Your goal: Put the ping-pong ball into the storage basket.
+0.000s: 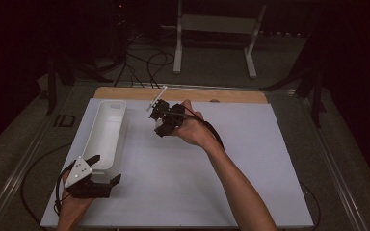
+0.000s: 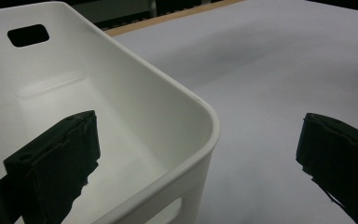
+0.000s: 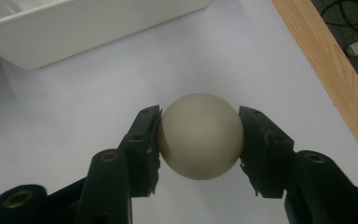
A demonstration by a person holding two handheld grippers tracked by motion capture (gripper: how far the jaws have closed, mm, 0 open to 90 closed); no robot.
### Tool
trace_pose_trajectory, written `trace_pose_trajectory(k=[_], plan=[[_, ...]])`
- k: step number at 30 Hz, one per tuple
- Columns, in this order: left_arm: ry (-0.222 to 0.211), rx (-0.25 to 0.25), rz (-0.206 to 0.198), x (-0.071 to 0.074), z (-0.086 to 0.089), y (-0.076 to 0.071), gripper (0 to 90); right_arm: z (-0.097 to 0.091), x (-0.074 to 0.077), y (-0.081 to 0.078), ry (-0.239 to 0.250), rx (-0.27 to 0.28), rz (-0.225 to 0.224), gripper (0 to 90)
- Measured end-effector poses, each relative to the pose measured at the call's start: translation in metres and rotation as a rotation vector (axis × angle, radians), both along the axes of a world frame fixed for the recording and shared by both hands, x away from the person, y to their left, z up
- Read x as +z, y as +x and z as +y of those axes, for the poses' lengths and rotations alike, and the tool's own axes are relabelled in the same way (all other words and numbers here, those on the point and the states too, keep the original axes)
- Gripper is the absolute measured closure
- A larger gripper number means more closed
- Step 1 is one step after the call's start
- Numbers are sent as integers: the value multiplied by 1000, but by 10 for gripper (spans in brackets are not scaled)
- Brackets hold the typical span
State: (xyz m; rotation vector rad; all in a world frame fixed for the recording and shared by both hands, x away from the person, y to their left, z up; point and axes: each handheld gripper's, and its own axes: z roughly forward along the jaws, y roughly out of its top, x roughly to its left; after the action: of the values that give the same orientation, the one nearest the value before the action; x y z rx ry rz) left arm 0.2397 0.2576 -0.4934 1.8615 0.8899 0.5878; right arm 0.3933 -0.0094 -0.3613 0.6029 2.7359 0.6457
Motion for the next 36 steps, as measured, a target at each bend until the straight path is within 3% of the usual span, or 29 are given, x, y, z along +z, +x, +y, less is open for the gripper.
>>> trace_pose_trajectory(k=[36], plan=[[-3,-1,-1,0,0,0,1,18,5,1,8,19,-7,503]])
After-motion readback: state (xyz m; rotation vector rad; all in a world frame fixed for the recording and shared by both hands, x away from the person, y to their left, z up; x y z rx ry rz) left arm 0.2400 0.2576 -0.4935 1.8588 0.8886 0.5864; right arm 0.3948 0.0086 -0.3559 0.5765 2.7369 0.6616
